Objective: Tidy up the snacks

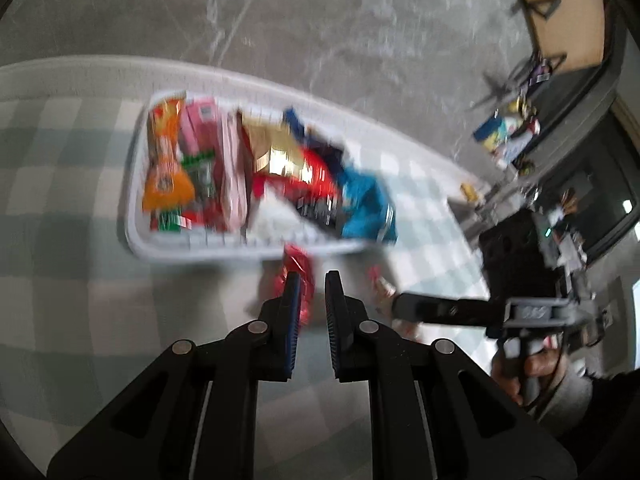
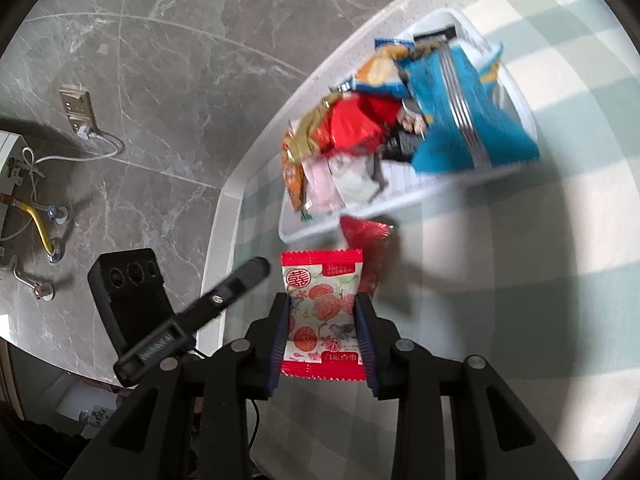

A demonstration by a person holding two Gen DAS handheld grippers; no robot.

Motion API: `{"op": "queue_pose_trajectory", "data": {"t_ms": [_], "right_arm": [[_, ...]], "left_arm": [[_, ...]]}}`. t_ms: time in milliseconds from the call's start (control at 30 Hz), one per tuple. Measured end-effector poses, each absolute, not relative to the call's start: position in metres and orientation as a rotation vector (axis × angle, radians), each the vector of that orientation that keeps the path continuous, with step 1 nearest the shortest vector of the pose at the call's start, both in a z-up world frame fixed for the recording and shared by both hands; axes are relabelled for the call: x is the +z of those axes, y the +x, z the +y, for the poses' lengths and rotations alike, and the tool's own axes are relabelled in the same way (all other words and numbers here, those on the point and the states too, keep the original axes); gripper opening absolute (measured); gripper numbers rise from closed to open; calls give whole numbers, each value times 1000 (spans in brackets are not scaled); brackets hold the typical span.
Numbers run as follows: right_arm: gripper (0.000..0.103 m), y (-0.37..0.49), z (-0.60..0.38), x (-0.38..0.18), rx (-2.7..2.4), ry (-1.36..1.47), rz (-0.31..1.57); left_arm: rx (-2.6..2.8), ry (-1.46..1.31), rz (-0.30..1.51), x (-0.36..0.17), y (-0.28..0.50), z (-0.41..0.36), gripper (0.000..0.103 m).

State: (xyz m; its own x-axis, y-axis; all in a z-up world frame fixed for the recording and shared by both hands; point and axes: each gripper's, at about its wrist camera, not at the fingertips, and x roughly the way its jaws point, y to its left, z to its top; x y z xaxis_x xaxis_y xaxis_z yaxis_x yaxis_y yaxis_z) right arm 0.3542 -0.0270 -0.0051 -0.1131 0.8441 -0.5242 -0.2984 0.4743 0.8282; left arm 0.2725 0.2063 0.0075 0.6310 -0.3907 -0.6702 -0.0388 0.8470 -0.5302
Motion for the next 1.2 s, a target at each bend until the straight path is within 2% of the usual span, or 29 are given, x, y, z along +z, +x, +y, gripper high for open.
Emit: {"op": "queue_pose_trajectory", "data": {"t_ms": [133, 267, 300, 367, 400, 433, 767, 967, 1033, 1067, 1100, 1167, 1200], "right_arm": [[35, 375, -20, 10, 1050, 515, 1295], [39, 386, -15, 22, 1033, 446, 1246], [39, 386, -15, 23, 1028, 425, 1243], [39, 383, -16, 19, 1005, 381, 1249], [39, 380, -17, 15, 994, 359, 1259], [39, 377, -17, 11, 986, 341, 1270], [39, 352, -18, -14, 887, -14, 1249], [48, 338, -8, -14, 933, -235, 1183], [49, 333, -3, -12, 977, -337, 1137], [54, 329, 1, -10, 1001, -393, 1117], [57, 327, 3, -9, 1008, -432, 1097], [58, 323, 9, -8, 1049, -531, 1050], [58, 321, 12, -8, 1059, -569, 1027]], "left_arm": [[-201, -508, 840, 24, 287, 214, 11], [-174, -427, 901, 19, 292, 206, 12], [-168, -401, 923, 12, 293, 200, 15], [-181, -384, 976, -4, 292, 187, 33], [-185, -381, 990, -9, 291, 182, 59], [-196, -379, 1004, -16, 291, 175, 66], [-195, -238, 1117, -52, 316, 134, 66], [-212, -119, 1092, -55, 316, 126, 64], [-214, -113, 1092, -54, 316, 127, 59], [-217, -106, 1092, -54, 316, 128, 57], [-217, -103, 1092, -54, 316, 129, 53], [-217, -97, 1090, -53, 316, 130, 47], [-215, -89, 1090, -51, 314, 133, 41]]}}
